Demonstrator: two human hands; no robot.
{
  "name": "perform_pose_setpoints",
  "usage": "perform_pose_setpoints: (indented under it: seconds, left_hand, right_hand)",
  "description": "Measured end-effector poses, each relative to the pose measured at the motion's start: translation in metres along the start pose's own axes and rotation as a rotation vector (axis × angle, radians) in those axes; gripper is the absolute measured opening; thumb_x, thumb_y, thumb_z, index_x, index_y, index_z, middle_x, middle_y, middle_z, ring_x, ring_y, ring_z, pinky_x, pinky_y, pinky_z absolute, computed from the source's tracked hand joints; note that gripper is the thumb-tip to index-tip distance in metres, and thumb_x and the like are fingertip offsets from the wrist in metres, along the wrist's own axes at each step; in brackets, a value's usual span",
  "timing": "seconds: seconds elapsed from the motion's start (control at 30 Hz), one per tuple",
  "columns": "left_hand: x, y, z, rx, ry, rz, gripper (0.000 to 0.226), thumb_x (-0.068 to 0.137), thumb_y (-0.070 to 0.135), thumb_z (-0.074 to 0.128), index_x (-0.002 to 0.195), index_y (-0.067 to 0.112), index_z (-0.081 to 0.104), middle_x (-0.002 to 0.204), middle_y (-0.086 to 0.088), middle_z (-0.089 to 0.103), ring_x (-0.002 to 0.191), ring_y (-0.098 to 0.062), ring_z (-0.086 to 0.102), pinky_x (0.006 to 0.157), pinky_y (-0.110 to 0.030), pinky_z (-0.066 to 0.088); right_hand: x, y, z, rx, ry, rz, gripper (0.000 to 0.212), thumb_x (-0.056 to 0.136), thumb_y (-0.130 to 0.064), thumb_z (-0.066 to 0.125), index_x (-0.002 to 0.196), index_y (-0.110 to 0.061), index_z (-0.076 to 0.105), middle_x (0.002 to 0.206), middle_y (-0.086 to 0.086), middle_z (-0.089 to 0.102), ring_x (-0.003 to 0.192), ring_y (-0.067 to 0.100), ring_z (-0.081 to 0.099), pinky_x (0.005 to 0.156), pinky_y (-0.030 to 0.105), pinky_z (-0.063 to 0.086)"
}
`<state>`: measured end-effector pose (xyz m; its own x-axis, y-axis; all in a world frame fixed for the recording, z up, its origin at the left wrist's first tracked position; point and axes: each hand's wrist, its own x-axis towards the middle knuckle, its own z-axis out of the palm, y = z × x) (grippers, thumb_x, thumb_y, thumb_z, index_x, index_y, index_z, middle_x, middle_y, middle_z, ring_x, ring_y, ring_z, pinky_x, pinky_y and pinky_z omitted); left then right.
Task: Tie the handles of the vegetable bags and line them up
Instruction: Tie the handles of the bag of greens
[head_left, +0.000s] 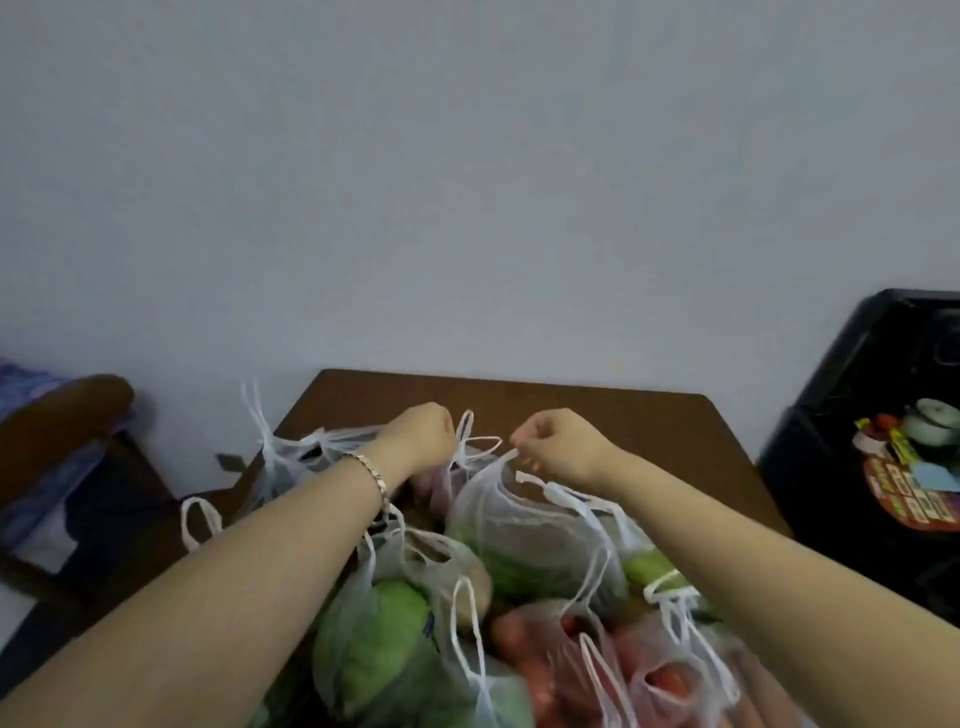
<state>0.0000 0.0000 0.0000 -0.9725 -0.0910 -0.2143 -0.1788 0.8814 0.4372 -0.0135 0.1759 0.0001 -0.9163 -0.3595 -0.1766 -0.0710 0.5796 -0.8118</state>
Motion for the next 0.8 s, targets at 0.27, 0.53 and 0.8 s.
perform_pose_setpoints:
  seconds: [0.27, 0.53, 0.8]
  left_hand:
    - [0.011, -0.027, 0.066, -0.145, -0.096, 0.049, 0.02, 0.087, 0.012, 0.051, 0.104, 0.003, 0.058, 0.1, -0.012, 0.059, 0.087, -0.023, 0.056, 0.076, -0.031, 0.048]
    - [0.07, -0.023, 0.111, -0.349, -0.257, -0.002, 0.08, 0.077, 0.03, 0.07, 0.141, 0.016, 0.023, 0.131, -0.009, 0.049, 0.115, -0.025, 0.053, 0.093, -0.034, 0.047]
    - [0.061, -0.02, 0.116, -0.766, -0.247, 0.098, 0.034, 0.099, 0.022, 0.034, 0.071, 0.017, 0.053, 0.06, 0.002, 0.056, 0.067, -0.015, 0.054, 0.075, -0.03, 0.044]
  right_hand:
    - [-0.004, 0.052, 0.027, -0.37, -0.011, 0.117, 0.026, 0.087, -0.033, 0.055, 0.106, -0.016, 0.059, 0.108, 0.003, 0.062, 0.095, 0.018, 0.058, 0.081, 0.029, 0.048]
    - [-0.009, 0.08, 0.044, -0.752, 0.288, 0.083, 0.054, 0.089, -0.023, 0.053, 0.138, -0.016, 0.031, 0.132, 0.008, 0.036, 0.118, 0.025, 0.036, 0.102, 0.035, 0.036]
    - [-0.026, 0.109, 0.058, -0.492, 0.417, -0.165, 0.027, 0.092, -0.024, 0.041, 0.101, -0.011, 0.063, 0.109, 0.002, 0.056, 0.105, 0.013, 0.048, 0.09, 0.02, 0.033]
